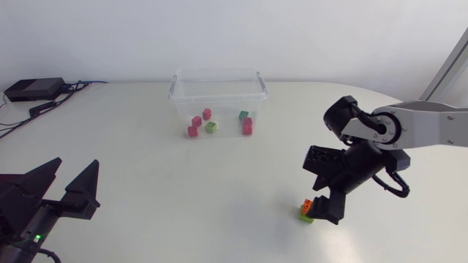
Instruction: Place the duplo bricks in the container
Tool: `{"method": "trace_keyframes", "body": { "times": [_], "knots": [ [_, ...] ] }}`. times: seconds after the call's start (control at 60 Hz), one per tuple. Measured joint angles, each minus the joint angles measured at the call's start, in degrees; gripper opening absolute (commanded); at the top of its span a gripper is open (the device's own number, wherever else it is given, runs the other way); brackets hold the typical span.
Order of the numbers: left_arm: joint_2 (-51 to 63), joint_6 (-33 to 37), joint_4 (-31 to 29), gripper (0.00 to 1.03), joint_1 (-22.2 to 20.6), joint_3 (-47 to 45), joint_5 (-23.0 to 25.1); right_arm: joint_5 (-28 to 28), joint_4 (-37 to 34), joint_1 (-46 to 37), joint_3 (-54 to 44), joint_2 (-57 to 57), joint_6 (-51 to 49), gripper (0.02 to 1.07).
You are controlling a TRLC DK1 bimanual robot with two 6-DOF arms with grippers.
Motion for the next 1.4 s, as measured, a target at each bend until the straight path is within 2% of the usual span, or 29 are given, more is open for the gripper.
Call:
{"method": "trace_keyframes", "body": {
  "times": [0.233,0.433,0.467,0.5,0.55,0.583,0.8,0.933,1.017,1.15,1.4],
  "knots": [
    [0.00,0.00,0.00,0.99,0.00,0.00,0.00,3.85,2.78,0.70,1.11,6.21,-1.09,1.01],
    [0.00,0.00,0.00,0.99,0.00,0.00,0.00,4.04,4.37,0.70,0.50,9.05,-2.14,0.83],
    [0.00,0.02,-0.02,0.99,0.00,0.00,-0.02,4.04,4.76,0.70,0.11,9.27,-2.54,0.77],
    [0.00,0.00,0.00,0.99,0.00,0.00,0.00,4.07,5.01,0.70,-0.31,9.46,-2.84,0.64],
    [0.00,0.00,0.00,0.99,0.00,0.00,0.00,4.07,5.57,0.83,-1.07,9.62,-3.06,0.37],
    [0.00,0.00,0.00,0.99,0.00,0.00,0.00,4.00,6.45,1.05,-1.73,9.62,-3.23,0.30],
    [0.00,0.00,0.00,0.99,0.00,0.00,0.00,3.80,7.54,1.46,-2.89,8.48,-3.39,0.27],
    [0.00,0.00,0.00,0.99,0.00,0.00,0.00,3.80,2.25,1.57,-1.46,2.91,-3.08,0.27],
    [0.00,0.00,0.00,0.99,0.00,0.00,0.00,3.32,-1.11,1.95,2.86,-0.13,-2.34,0.27],
    [0.00,0.00,0.00,0.99,0.00,0.00,0.00,1.77,-1.40,3.67,14.43,-0.98,1.14,0.27],
    [0.00,0.00,0.00,0.99,0.00,0.00,0.00,0.28,3.74,6.64,28.94,6.08,8.92,0.27]
  ]
}}
